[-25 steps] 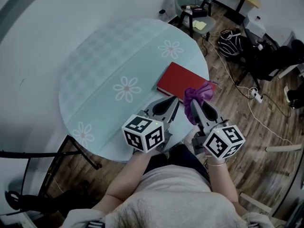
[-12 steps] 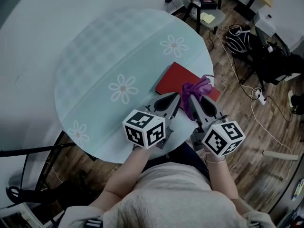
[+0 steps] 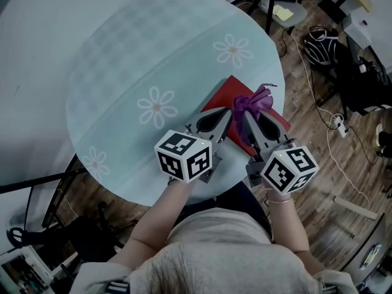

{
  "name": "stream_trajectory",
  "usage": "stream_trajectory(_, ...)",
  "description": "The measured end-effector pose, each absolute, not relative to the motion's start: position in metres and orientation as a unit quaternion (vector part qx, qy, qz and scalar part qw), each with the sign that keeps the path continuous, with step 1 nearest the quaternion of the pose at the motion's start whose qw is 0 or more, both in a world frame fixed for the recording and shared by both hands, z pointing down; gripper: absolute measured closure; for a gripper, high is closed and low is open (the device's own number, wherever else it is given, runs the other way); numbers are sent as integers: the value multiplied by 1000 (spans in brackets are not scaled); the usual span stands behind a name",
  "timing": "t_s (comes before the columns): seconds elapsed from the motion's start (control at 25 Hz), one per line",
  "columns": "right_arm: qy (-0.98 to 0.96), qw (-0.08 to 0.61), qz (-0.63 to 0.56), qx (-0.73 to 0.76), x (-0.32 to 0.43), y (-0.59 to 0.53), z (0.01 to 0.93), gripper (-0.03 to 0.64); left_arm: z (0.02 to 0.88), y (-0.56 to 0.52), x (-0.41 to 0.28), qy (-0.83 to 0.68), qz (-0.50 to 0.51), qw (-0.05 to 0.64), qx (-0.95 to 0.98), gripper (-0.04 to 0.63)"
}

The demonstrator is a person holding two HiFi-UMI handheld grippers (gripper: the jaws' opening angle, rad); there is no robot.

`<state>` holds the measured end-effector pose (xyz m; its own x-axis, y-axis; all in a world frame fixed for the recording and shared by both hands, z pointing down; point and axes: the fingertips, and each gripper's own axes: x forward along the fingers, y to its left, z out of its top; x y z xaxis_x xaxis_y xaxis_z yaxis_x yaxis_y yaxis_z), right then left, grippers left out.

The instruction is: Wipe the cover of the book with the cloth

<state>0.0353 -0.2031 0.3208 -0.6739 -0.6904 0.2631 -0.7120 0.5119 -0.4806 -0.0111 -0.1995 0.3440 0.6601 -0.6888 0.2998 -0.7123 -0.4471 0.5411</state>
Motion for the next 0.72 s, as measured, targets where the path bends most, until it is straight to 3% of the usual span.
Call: stream_trajectory(0.72, -861, 52, 316, 395, 29, -273, 361, 546, 379, -255, -29, -458, 43, 344, 819, 577)
